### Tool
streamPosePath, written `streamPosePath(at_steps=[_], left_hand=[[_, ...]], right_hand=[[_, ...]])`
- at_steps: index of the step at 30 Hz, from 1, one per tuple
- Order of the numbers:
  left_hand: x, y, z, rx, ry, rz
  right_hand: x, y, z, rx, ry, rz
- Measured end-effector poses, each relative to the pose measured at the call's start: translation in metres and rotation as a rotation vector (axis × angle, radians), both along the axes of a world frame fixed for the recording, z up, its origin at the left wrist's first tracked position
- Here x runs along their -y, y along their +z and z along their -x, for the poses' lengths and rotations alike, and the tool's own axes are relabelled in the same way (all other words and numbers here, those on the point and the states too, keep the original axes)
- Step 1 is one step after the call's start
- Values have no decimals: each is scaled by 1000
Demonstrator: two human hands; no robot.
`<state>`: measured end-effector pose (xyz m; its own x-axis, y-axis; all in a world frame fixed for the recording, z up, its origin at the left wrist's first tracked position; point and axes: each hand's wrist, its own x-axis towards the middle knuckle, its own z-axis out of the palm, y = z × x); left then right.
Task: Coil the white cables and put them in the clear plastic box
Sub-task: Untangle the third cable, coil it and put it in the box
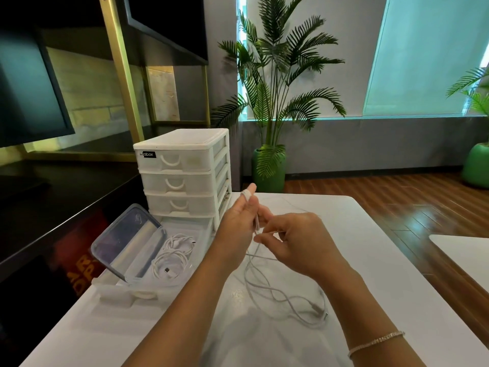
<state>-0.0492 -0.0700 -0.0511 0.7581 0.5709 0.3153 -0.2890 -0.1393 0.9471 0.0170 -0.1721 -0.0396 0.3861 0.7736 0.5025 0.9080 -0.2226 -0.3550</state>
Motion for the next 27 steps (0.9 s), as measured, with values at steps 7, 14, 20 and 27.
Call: streamPosePath(at_steps=[7, 14, 20, 27], left_hand=[[-1, -8, -2, -181, -11, -198], [4, -8, 0, -240, -86, -243], [-3, -7, 3, -192, -105, -204], [-12, -3, 7, -240, -111, -173]], right_hand=[[4, 3, -6, -285, 52, -56], [9, 6, -12, -389, 111, -176], [-1, -1, -13, -420, 46, -307], [2, -1, -16, -676, 44, -431]])
